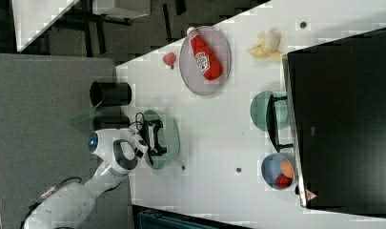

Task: Drag strainer left to right.

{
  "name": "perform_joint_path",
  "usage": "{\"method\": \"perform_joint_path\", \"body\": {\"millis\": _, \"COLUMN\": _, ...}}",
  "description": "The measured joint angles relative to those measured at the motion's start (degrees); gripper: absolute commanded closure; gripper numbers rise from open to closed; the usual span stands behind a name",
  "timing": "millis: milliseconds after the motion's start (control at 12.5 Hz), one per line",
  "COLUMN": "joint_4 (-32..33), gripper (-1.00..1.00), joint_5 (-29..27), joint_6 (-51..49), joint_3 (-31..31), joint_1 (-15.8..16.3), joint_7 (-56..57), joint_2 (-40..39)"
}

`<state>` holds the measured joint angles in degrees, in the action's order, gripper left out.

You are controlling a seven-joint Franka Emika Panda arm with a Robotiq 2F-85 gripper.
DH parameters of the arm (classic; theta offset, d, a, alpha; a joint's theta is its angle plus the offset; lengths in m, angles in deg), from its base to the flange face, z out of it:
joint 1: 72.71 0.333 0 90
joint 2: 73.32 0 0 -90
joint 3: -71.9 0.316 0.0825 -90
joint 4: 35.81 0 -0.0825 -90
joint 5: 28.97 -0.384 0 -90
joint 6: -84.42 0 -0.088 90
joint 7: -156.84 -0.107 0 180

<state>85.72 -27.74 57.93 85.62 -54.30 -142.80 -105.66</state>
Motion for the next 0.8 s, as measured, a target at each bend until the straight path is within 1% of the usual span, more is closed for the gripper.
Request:
{"method": "perform_joint_path", "body": {"millis": 320, "joint_4": 0.6, "gripper": -1.00, "joint_5": 0.2, "joint_6": -0.2, "joint_3": -0.1, "joint_1": -0.6, "joint_7": -0.2, "joint_2": 0.3}}
{"method": "perform_joint_path", "body": {"millis": 480, "joint_4": 1.6, "gripper": -1.00, "joint_5": -1.2, "joint_6": 0.3, "joint_3": -1.6, "joint_1": -0.8, "joint_7": 0.3, "joint_2": 0.7}}
{"method": "perform_joint_path", "body": {"millis": 640, "joint_4": 5.8, "gripper": -1.00, "joint_5": -2.0, "joint_6": 0.6, "joint_3": -2.3, "joint_1": -2.3, "joint_7": 1.4, "joint_2": 2.6}}
{"method": "perform_joint_path", "body": {"millis": 800, "joint_4": 8.7, "gripper": -1.00, "joint_5": -0.8, "joint_6": 0.5, "joint_3": -3.5, "joint_1": -3.8, "joint_7": 2.9, "joint_2": 4.6}}
